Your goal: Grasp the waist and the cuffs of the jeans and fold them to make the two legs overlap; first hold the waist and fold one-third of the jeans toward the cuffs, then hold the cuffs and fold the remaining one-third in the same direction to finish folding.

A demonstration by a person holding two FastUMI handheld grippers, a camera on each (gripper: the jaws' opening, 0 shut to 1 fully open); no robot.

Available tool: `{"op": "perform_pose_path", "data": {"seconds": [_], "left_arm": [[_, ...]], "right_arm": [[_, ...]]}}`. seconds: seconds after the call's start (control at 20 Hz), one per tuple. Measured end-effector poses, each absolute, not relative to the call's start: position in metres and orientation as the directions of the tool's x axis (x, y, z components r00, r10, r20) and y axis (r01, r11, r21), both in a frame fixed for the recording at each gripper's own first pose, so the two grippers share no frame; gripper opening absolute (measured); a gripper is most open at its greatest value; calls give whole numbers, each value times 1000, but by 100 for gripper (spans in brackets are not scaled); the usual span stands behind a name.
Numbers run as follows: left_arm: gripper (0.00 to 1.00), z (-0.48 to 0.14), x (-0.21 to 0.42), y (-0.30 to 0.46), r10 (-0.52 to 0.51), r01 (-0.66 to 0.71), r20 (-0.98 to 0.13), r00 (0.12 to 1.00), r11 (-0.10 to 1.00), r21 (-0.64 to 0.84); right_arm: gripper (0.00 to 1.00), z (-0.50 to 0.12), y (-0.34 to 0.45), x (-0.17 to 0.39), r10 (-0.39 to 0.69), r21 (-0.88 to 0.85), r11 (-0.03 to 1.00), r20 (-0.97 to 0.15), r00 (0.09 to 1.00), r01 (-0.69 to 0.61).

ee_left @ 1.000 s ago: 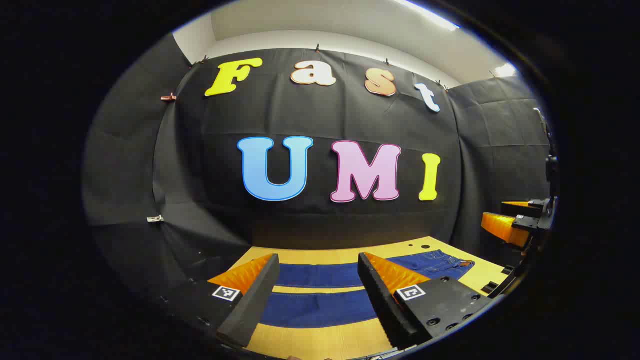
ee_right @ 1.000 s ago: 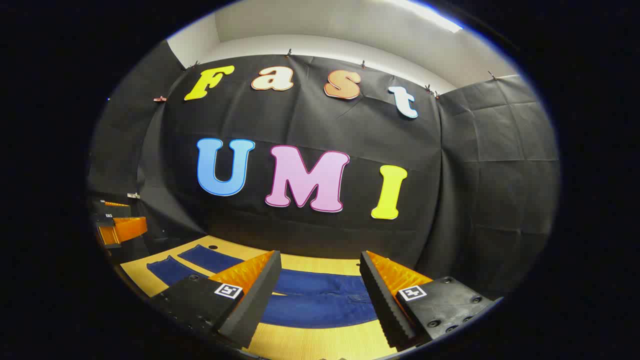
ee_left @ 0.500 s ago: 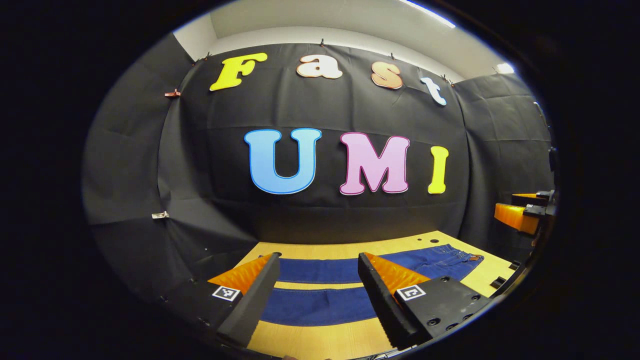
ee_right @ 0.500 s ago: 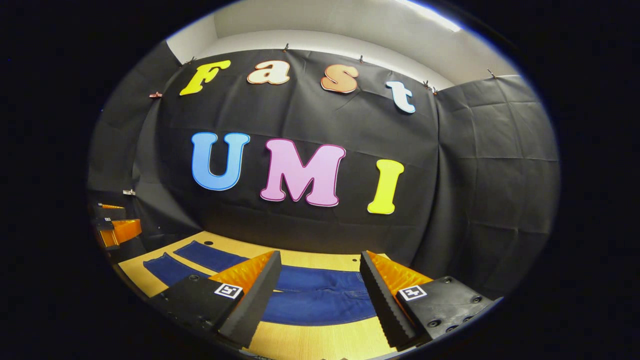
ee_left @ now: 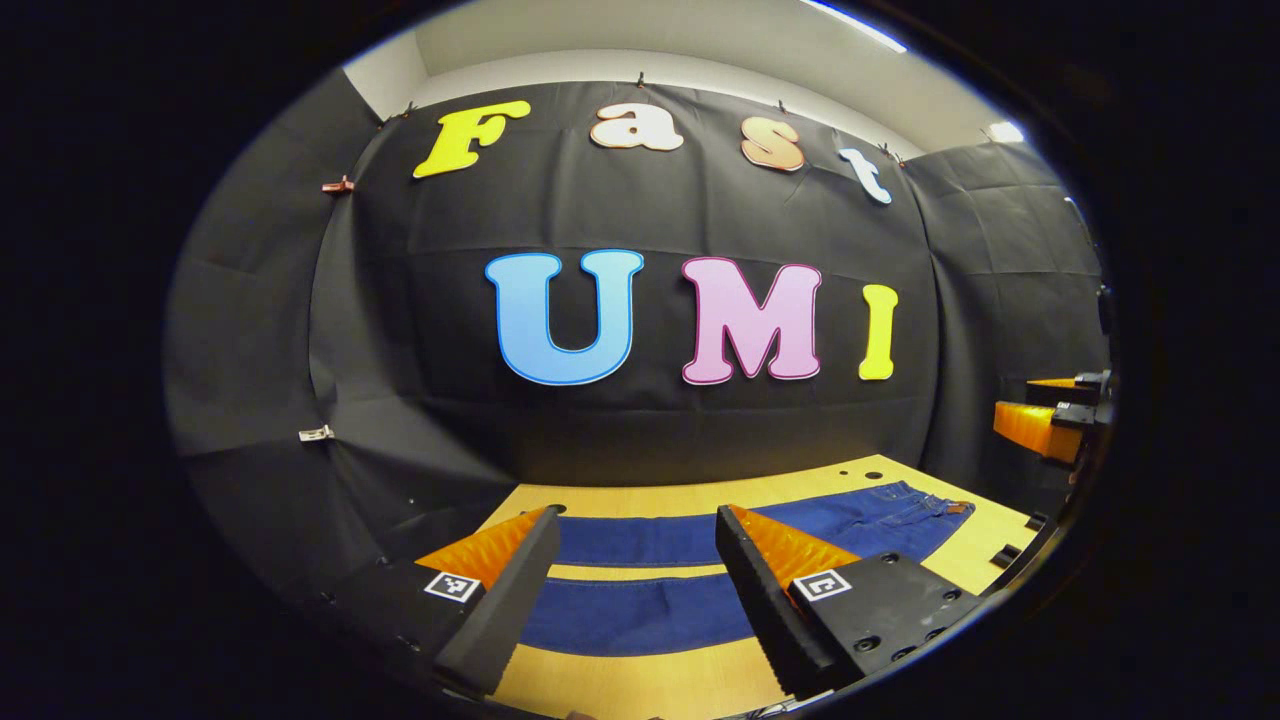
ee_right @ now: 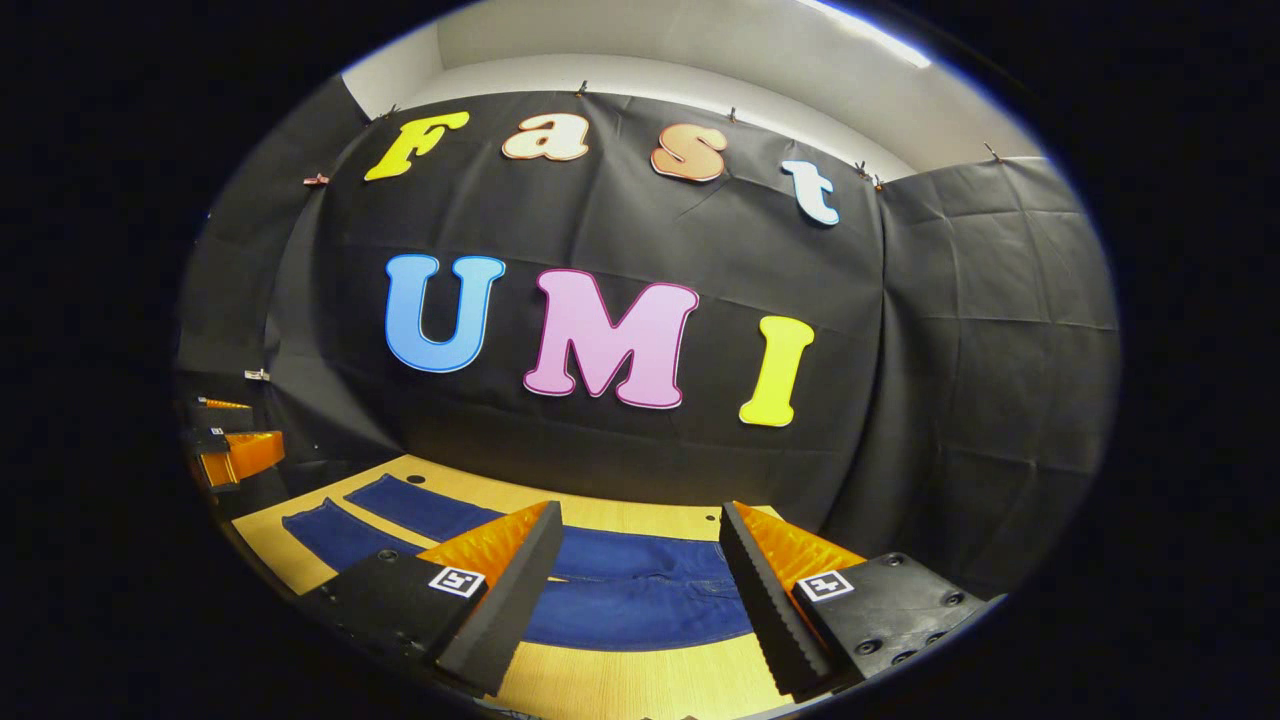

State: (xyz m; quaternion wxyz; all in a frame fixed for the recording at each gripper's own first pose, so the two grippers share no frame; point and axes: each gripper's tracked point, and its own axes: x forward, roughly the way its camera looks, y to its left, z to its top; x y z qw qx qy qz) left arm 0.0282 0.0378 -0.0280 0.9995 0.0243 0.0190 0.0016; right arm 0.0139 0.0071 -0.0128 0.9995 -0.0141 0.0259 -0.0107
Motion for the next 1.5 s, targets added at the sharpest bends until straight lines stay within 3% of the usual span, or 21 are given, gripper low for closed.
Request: {"op": "perform_pose_path", "data": {"seconds": [0.35, 0.5, 0.75, 0.95, 1.3, 1.5], "left_arm": [[98, -104, 53, 119, 19, 49, -164, 986, 914, 402], [98, -159, 68, 173, 40, 127, -288, 957, 834, 537], [98, -225, 85, 236, 57, 346, -457, 888, 573, 743], [98, -281, 83, 256, 37, 547, -619, 785, 427, 720], [98, -333, 90, 292, 82, 740, -755, 651, 155, 655], [94, -337, 116, 291, 99, 718, -722, 685, 81, 692]], "right_arm": [[97, -21, 11, 17, -26, -39, 999, -75, 997, 23], [97, -33, 5, 16, -45, -64, 997, -112, 993, 38], [97, -52, -7, 13, -69, -103, 993, -167, 984, 52], [97, -61, -23, 14, -91, -117, 991, -194, 977, 69], [96, -71, -66, 11, -156, -169, 978, -212, 965, 121], [97, -84, -105, 21, -232, -230, 956, -215, 949, 182]]}}
